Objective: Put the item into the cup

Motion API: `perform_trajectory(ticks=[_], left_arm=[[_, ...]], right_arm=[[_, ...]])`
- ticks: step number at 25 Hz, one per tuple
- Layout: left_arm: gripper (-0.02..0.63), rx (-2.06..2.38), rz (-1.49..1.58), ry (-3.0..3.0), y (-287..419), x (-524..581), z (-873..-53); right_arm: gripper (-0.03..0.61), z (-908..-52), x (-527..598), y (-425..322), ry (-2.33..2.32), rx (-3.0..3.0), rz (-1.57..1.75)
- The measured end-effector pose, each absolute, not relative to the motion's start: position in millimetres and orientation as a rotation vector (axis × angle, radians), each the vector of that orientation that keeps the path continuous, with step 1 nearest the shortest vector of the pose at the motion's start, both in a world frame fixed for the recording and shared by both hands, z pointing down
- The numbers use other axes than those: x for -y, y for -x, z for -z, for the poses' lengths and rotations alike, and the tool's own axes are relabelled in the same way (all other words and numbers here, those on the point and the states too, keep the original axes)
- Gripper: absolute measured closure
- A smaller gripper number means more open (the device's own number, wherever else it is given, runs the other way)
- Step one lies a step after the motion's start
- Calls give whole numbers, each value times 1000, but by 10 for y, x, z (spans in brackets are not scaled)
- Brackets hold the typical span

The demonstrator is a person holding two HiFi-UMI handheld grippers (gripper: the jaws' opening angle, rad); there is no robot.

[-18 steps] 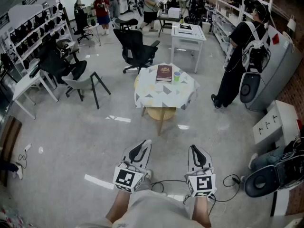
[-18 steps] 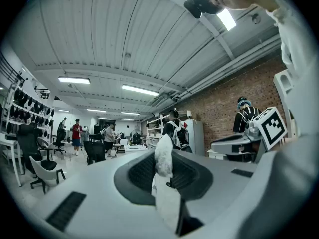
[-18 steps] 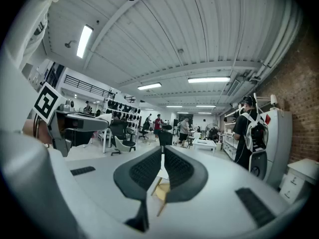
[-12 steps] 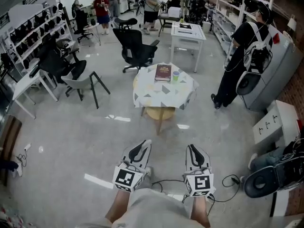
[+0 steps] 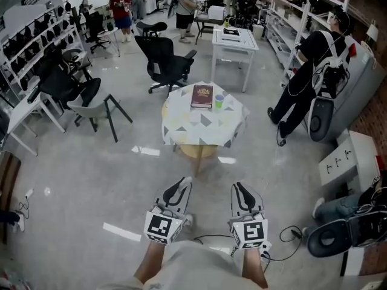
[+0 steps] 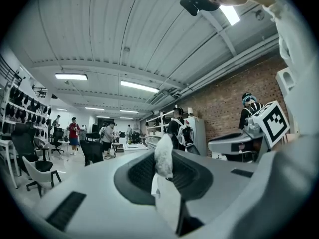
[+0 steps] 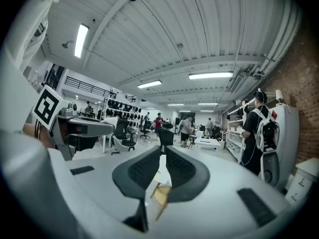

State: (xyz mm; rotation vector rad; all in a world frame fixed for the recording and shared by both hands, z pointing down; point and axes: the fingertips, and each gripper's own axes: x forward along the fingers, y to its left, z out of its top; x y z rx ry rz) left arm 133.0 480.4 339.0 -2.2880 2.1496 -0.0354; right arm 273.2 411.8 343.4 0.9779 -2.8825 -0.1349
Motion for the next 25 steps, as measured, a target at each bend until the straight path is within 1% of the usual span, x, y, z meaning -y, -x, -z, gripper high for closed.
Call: perform_trajectory(ticks=[14, 25], left_arm=[[546, -2097, 17, 2367, -465, -3867, -3397], [546, -2032, 14, 2460, -82, -3347, -3523]], right_arm=[[554, -3496, -3210, -1963, -1082, 2811, 90], [557, -3621, -2810, -1646, -1156, 2725, 58]])
